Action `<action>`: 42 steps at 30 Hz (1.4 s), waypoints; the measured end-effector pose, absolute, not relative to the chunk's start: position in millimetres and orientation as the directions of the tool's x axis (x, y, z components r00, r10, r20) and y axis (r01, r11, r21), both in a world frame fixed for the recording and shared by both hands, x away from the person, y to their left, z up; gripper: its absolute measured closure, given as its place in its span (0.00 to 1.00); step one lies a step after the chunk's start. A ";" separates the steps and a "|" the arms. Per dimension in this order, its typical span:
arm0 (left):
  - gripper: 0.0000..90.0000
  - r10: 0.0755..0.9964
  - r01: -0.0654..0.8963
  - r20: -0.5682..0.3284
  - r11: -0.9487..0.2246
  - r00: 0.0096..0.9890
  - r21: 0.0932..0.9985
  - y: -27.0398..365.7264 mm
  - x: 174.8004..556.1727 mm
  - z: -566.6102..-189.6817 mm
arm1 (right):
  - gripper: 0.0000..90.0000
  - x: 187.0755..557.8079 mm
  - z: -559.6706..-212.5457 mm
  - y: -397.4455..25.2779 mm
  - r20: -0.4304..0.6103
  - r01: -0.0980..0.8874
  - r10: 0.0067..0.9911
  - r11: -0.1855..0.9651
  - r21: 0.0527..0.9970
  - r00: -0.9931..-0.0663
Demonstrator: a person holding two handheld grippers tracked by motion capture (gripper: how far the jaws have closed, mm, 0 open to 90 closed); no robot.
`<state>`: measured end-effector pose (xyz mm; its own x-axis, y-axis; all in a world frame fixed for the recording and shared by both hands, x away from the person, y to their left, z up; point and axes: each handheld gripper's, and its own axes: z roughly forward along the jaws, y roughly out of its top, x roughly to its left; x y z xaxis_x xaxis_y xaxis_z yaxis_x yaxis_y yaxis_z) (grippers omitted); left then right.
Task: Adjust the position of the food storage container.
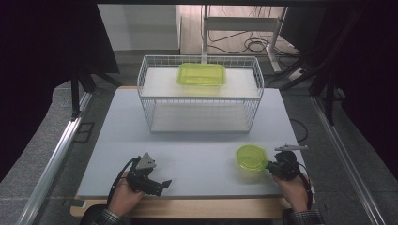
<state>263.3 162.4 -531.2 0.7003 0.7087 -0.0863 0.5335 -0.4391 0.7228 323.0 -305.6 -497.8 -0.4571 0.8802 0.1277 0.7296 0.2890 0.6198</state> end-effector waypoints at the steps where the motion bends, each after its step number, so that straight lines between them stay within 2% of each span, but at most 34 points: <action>1: 0.00 0.708 0.533 -0.085 -0.441 0.701 0.722 162.3 263.3 -531.2 | 0.97 323.4 -497.9 -302.3 0.129 0.725 0.875 0.295 0.622 -0.467; 16: 0.00 0.708 0.531 -0.077 -0.447 0.702 0.720 161.8 263.4 -531.6 | 0.97 333.1 -508.3 -238.8 0.202 0.697 0.785 0.360 0.620 -0.586; 32: 0.00 0.706 0.527 -0.067 -0.458 0.705 0.716 161.8 263.1 -531.5 | 0.98 354.0 -516.0 -188.4 0.256 0.679 0.719 0.389 0.623 -0.646; 36: 0.00 0.706 0.525 -0.064 -0.460 0.705 0.716 162.0 263.0 -531.4 | 0.98 356.1 -516.8 -184.1 0.246 0.669 0.714 0.398 0.628 -0.656; 42: 0.00 0.706 0.520 -0.064 -0.455 0.706 0.723 161.9 262.6 -531.0 | 0.94 354.1 -509.9 -198.8 0.195 0.647 0.740 0.391 0.655 -0.644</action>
